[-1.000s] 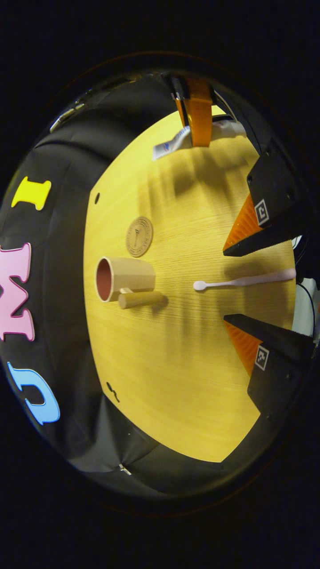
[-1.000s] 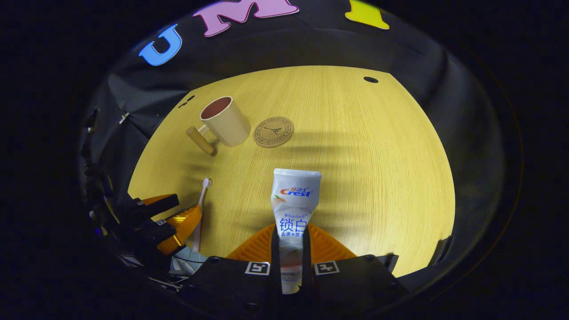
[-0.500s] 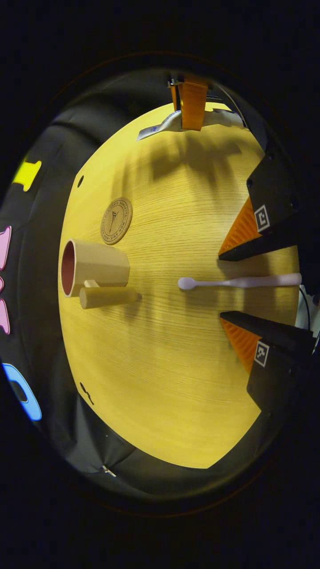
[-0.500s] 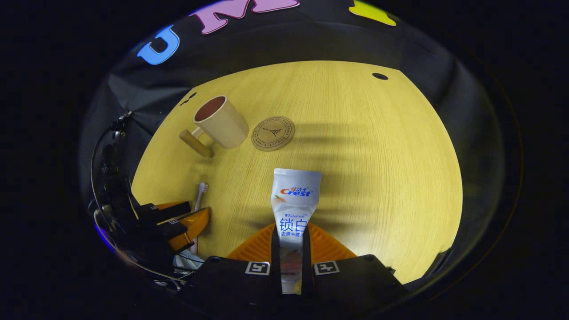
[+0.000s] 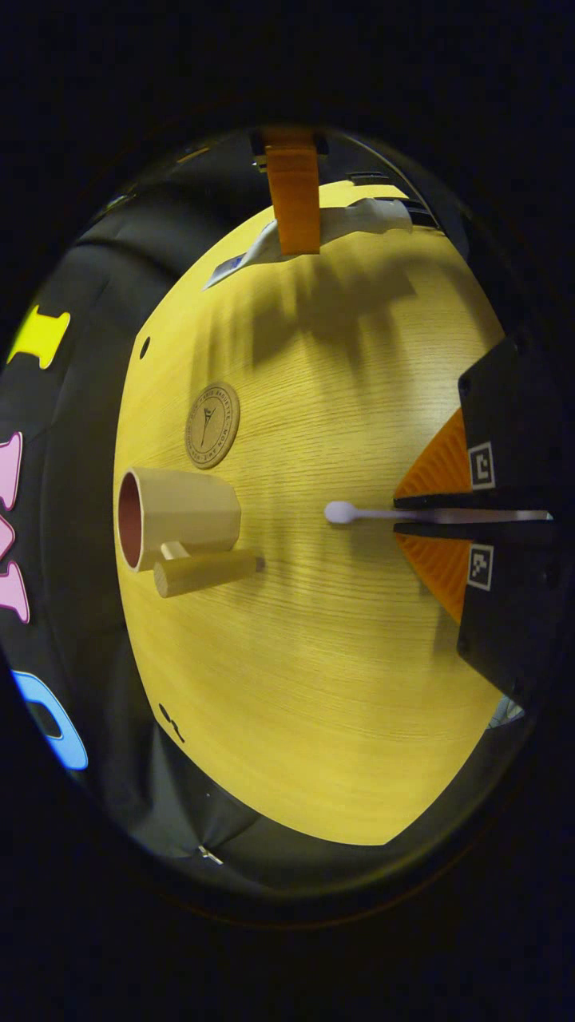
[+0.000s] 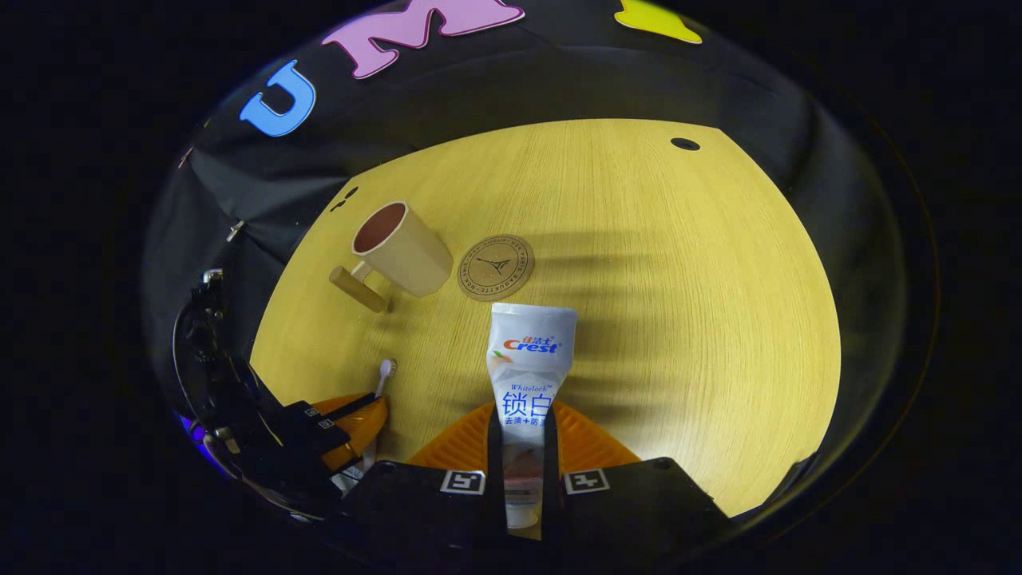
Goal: Put the toothbrush and toothpaste on the desktop into the cup, then pick up the cup and place it on the coaster on the desktop.
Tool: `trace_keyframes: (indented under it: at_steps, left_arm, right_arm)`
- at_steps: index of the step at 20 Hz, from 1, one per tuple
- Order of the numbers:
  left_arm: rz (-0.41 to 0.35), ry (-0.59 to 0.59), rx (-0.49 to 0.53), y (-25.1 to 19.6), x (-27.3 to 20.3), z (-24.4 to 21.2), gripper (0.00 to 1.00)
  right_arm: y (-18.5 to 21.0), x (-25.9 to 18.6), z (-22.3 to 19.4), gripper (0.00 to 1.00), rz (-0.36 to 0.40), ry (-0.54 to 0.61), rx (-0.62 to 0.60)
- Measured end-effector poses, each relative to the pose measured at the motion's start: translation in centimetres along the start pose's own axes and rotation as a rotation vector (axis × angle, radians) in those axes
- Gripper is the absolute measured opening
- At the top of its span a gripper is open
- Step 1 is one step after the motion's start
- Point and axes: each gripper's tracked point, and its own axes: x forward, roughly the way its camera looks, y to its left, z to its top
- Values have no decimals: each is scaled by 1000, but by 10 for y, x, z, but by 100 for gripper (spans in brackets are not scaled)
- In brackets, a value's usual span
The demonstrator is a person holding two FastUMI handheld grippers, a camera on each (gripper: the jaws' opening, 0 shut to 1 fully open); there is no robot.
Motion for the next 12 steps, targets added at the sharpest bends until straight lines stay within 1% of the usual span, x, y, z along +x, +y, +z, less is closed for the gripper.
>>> trace_keyframes:
  at_steps: [3, 6, 8, 9, 12]
  left_arm:
    - [7, -3, 23, -1, 0, 2, 6]
    - [-25, -18, -3, 2, -3, 4, 6]
    - [-19, -48, -16, 8, -10, 11, 6]
    - [-12, -67, -26, 12, -15, 16, 6]
    - [-18, -136, -67, 18, -40, 34, 6]
  right_arm:
    - [3, -4, 9, 21, 22, -42, -16]
    - [9, -8, 29, 21, 47, -123, -44]
    - [12, -15, 45, 21, 57, -181, -72]
    - [16, -19, 54, 20, 69, -208, -78]
    - [34, -30, 89, 21, 135, -302, -77]
